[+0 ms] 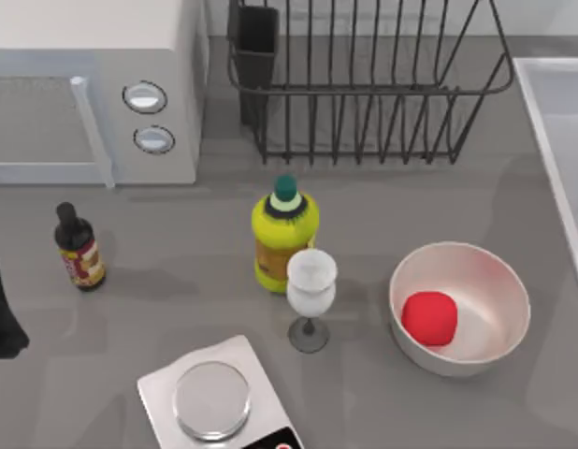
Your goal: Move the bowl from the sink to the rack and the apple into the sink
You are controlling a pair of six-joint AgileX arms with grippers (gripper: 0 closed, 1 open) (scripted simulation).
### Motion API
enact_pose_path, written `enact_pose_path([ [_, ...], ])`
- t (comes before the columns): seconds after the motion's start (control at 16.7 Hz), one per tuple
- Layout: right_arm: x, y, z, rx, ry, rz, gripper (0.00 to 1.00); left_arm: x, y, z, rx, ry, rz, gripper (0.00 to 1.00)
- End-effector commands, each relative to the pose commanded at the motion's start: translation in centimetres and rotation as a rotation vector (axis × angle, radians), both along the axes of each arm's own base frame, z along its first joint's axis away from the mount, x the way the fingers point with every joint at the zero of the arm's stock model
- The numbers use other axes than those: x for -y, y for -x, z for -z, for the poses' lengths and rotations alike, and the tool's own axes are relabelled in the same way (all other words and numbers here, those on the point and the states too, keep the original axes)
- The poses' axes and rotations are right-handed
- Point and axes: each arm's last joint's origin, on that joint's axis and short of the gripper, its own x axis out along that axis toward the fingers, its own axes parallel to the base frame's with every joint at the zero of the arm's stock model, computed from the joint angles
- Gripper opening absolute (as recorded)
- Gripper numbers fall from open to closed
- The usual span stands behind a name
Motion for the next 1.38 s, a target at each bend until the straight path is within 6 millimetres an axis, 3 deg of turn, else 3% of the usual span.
enact_pose_path([
  [0.12, 0.2, -0.2, 1.5, -0.003, -0.002, 0.004, 1.0, 0.0, 0.0, 0.0, 0.0, 0.0, 0.0, 1.0],
  [0.48, 0.3, -0.9, 9.0, 0.004, 0.001, 0.004, 1.0, 0.0, 0.0, 0.0, 0.0, 0.0, 0.0, 1.0],
  [0.78, 0.3, -0.9, 9.9, 0.0, -0.001, 0.004, 1.0, 0.0, 0.0, 0.0, 0.0, 0.0, 0.0, 1.0],
  [1.38, 0.3, -0.9, 9.9, 0.0, -0.001, 0.004, 0.25, 0.0, 0.0, 0.0, 0.0, 0.0, 0.0, 1.0],
])
